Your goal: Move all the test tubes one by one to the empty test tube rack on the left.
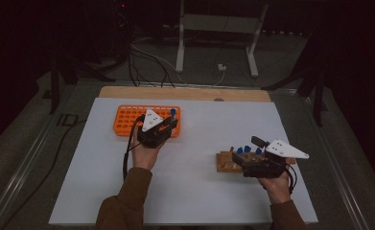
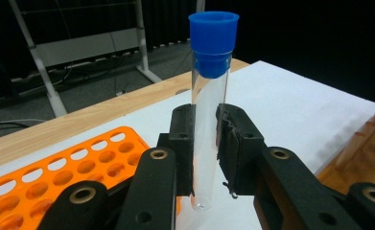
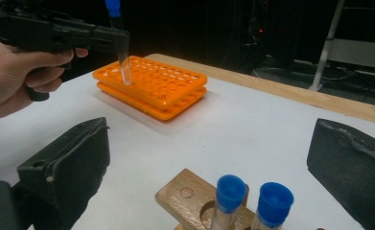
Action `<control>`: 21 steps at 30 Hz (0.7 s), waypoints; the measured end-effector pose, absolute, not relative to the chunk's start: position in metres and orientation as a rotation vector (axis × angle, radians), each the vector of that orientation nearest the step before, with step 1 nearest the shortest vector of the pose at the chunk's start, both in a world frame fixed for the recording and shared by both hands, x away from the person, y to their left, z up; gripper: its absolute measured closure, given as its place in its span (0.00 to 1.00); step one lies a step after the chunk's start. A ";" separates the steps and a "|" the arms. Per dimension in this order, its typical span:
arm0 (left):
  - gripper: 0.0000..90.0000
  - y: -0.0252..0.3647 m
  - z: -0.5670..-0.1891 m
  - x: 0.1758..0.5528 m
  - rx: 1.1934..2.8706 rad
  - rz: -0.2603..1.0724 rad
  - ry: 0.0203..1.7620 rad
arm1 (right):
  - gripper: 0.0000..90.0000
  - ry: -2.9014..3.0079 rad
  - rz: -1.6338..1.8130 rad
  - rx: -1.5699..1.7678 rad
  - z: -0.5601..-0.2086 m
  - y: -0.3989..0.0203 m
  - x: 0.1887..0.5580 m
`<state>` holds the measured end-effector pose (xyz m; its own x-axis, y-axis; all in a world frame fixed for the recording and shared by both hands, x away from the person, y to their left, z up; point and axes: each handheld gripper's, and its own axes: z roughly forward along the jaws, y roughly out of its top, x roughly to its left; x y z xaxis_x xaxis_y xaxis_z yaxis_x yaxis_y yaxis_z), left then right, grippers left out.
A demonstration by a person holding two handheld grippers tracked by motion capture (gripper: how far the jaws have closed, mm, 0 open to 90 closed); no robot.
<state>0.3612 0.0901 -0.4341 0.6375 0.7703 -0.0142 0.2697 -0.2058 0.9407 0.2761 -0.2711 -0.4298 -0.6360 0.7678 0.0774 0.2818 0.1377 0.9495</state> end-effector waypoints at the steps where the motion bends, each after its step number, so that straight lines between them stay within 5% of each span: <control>1: 0.85 0.089 -0.435 0.363 1.770 0.577 0.847 | 0.02 1.988 1.509 1.008 -0.430 -0.271 0.276; 21: 0.85 0.081 -0.449 0.394 1.761 0.625 0.935 | 0.02 1.959 1.528 1.014 -0.428 -0.274 0.274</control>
<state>0.3945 0.0807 -0.4493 0.5669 0.8237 -0.0119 0.3045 -0.1961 0.9321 0.2737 -0.2743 -0.4279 -0.6263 0.7749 0.0850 0.2713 0.1145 0.9557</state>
